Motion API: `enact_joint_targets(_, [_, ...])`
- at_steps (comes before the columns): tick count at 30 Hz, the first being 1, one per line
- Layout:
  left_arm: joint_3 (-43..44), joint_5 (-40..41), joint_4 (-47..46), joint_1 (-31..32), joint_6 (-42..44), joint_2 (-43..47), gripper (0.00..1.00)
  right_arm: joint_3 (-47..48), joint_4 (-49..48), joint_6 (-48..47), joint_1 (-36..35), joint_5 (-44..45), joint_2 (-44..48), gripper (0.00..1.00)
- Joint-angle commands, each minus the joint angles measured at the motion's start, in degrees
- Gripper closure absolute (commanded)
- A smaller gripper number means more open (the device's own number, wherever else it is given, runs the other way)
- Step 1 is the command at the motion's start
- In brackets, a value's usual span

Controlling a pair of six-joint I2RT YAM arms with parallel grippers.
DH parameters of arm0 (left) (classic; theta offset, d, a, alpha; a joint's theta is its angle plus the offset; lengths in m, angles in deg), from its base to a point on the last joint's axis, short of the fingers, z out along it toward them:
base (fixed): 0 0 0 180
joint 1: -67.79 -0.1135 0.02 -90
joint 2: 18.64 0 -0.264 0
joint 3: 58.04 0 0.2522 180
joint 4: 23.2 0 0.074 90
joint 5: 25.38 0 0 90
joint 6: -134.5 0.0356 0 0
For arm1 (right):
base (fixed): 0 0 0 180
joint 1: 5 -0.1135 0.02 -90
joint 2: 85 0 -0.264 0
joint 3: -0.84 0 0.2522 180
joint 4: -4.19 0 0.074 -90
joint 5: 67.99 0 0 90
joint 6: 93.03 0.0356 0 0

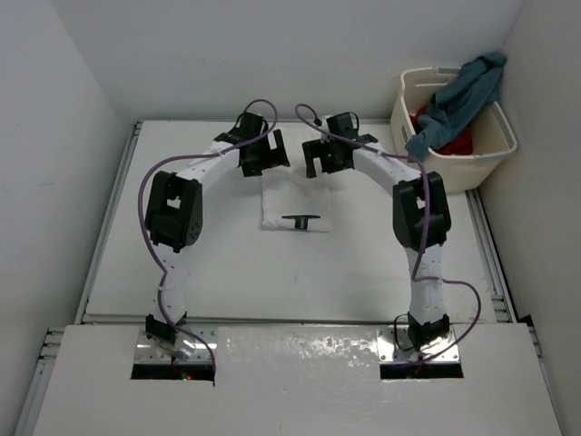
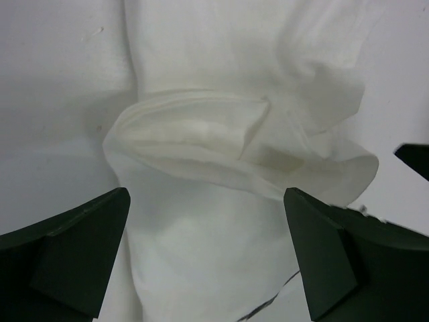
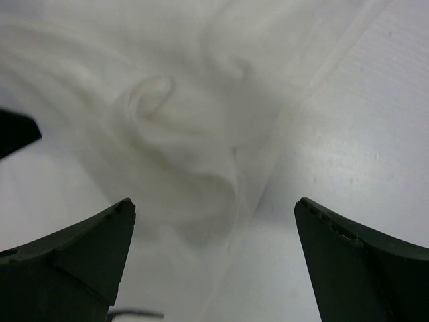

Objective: Fold and stack the t-shirts
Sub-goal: Fold the folded rectangular tshirt in 1/3 of the way

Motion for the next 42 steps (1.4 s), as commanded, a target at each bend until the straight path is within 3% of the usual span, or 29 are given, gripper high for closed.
enact_joint_targets(1, [-4.60,1.14,-1.04,-0.48,0.46,8.97,0.00,-8.72,-6.96,1.82,0.01,-3.03,10.35,0.01])
enact_joint_targets(7, [-15.15,-0.09,-3.86,-0.48,-0.87,15.49,0.00,-15.53,-11.37,4.99,-0.60,-12.52,14.59,0.01])
enact_joint_targets(15, [-21.06,0.53,-3.42,-0.48,0.01,21.82,0.00,-9.66,-15.16,9.83,-1.31,-19.38,6.25,0.01])
enact_joint_targets(18, [-22.02,0.17,-2.98,-0.48,-0.08,22.17,0.00,-3.34,-14.72,10.70,-1.22,-18.08,0.72,0.01])
enact_joint_targets(24, [-23.34,-3.51,-3.42,-0.48,1.50,22.35,0.00,10.72,-11.65,8.25,-0.78,-4.82,-9.39,0.01])
enact_joint_targets(28, [-24.40,-5.19,-2.81,-0.48,2.56,22.79,0.00,13.21,-10.06,10.78,1.23,-5.14,-13.36,0.01])
enact_joint_targets(33, [-27.12,-6.07,-2.72,-0.48,3.61,24.81,0.00,13.46,-10.33,7.46,1.77,-8.49,-10.11,0.01])
enact_joint_targets(37, [-30.46,-6.94,-3.33,-0.48,4.58,26.39,0.00,15.58,-7.34,2.11,1.77,-2.71,-5.29,0.01])
enact_joint_targets(42, [-36.79,-8.00,-5.35,-0.39,6.43,28.59,0.00,3.99,-8.13,3.49,1.86,1.96,5.96,0.01])
